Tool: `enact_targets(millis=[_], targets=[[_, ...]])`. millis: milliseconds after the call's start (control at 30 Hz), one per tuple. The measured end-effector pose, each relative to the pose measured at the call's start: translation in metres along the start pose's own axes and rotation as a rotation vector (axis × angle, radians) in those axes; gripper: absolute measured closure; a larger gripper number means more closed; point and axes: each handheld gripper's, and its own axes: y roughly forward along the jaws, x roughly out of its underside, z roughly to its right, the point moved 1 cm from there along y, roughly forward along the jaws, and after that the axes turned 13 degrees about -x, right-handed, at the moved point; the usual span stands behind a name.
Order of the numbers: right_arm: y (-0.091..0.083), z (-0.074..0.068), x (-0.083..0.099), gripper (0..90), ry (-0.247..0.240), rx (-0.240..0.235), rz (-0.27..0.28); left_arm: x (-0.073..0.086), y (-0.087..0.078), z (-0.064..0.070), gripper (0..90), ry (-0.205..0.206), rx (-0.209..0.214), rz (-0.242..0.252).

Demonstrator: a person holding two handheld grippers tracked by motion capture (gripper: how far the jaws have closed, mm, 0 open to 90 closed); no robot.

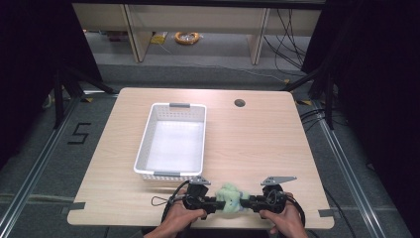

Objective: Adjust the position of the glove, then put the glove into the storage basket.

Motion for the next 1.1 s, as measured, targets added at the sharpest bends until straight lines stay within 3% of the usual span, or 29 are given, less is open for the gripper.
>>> enact_targets(millis=[133, 267, 367, 400, 433, 467, 733, 800, 833, 867, 933, 967, 1067, 1100], targets=[[-0.002, -0.004, 0.000, 75.2, -0.029, -0.007, 0.008, -0.001, -0.003, 0.000, 75.2, 0.006, 0.002, 0.015], [-0.004, -0.006, -0.001, 75.7, -0.032, 0.007, 0.012, -0.001, -0.006, 0.001, 76.2, 0.007, 0.006, 0.022], [-0.005, -0.008, -0.001, 75.8, -0.014, -0.020, 0.020, -0.002, -0.008, 0.001, 76.7, 0.012, -0.001, 0.034], [-0.006, -0.007, -0.002, 75.8, -0.046, -0.007, 0.023, -0.002, -0.009, 0.001, 76.8, 0.005, 0.003, 0.033], [-0.007, -0.010, -0.002, 75.8, -0.018, -0.029, 0.030, -0.003, -0.011, 0.001, 76.9, 0.006, 0.019, 0.034], [-0.007, -0.007, -0.003, 75.8, -0.049, -0.025, 0.036, -0.004, -0.012, 0.001, 76.9, 0.003, 0.018, 0.044], [-0.013, -0.015, -0.008, 75.8, -0.026, -0.030, 0.047, -0.008, -0.018, 0.004, 76.9, 0.009, 0.023, 0.059], [-0.015, -0.016, -0.010, 75.8, -0.057, -0.006, 0.042, -0.010, -0.021, 0.006, 76.8, 0.014, 0.008, 0.069], [-0.016, -0.017, -0.011, 75.8, -0.054, -0.005, 0.041, -0.011, -0.021, 0.007, 76.8, 0.008, 0.007, 0.087], [-0.016, -0.021, -0.012, 75.8, -0.020, -0.014, 0.052, -0.012, -0.024, 0.007, 76.8, 0.015, 0.007, 0.078], [-0.018, -0.021, -0.016, 75.8, -0.063, 0.003, 0.054, -0.016, -0.027, 0.007, 76.8, 0.016, 0.016, 0.088], [-0.019, -0.024, -0.018, 75.8, -0.043, -0.003, 0.051, -0.018, -0.030, 0.008, 76.8, 0.022, 0.004, 0.088], [-0.022, -0.029, -0.024, 75.8, -0.054, 0.005, 0.057, -0.023, -0.035, 0.007, 76.8, 0.023, 0.018, 0.094], [-0.025, -0.030, -0.032, 75.7, -0.093, 0.015, 0.050, -0.029, -0.041, 0.007, 76.8, 0.021, 0.011, 0.103]])
